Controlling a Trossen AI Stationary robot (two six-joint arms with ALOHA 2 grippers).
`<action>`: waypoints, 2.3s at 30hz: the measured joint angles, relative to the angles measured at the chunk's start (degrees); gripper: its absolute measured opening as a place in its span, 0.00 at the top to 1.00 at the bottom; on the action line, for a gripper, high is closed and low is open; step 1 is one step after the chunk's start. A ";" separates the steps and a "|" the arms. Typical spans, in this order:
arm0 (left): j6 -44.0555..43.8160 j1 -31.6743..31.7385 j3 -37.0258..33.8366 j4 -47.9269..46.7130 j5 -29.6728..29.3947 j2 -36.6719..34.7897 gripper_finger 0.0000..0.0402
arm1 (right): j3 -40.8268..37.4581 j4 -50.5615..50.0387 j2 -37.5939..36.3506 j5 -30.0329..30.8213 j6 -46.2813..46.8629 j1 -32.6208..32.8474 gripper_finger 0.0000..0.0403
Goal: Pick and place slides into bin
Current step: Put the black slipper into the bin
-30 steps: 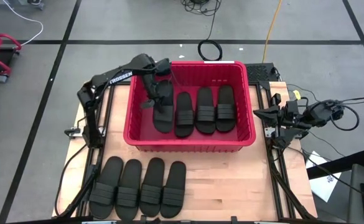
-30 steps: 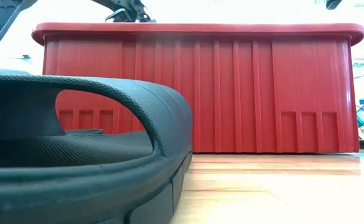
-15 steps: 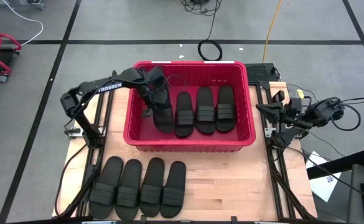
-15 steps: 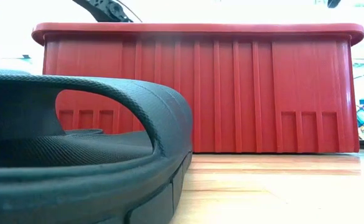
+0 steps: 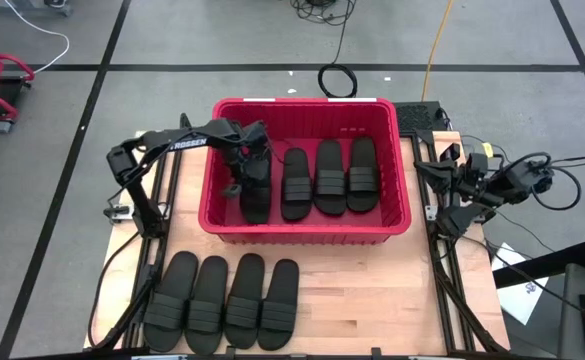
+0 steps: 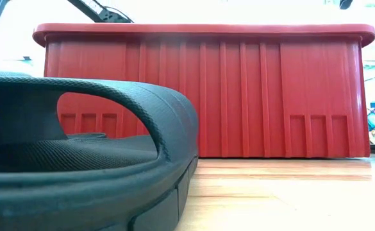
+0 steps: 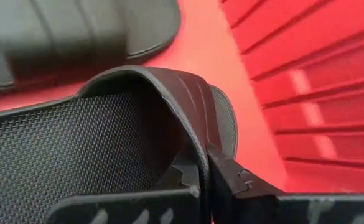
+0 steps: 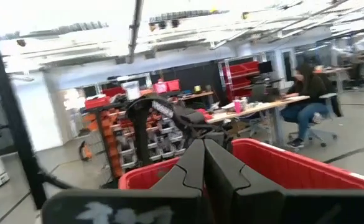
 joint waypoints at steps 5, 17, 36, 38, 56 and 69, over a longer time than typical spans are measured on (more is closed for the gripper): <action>-0.06 0.11 0.84 1.72 1.44 3.27 1.00 | 0.00 2.01 0.00 0.37 -0.41 0.00 1.00; -2.01 -0.94 1.05 8.09 -3.58 7.17 1.00 | 0.00 2.60 0.15 0.32 -0.29 0.00 1.00; -13.78 1.95 0.87 9.71 2.04 7.44 1.00 | 0.00 2.17 0.15 0.05 -2.40 0.02 1.00; -13.19 1.85 0.89 9.56 0.30 7.43 1.00 | 0.00 1.92 0.15 -0.02 -2.41 0.02 1.00; -22.69 1.34 0.97 6.75 -5.03 7.04 0.61 | 0.00 1.89 0.15 -1.85 -1.78 0.02 1.00; -16.10 -0.68 0.93 9.72 -11.25 6.15 0.36 | 0.00 1.66 0.15 -3.13 -1.79 0.02 1.00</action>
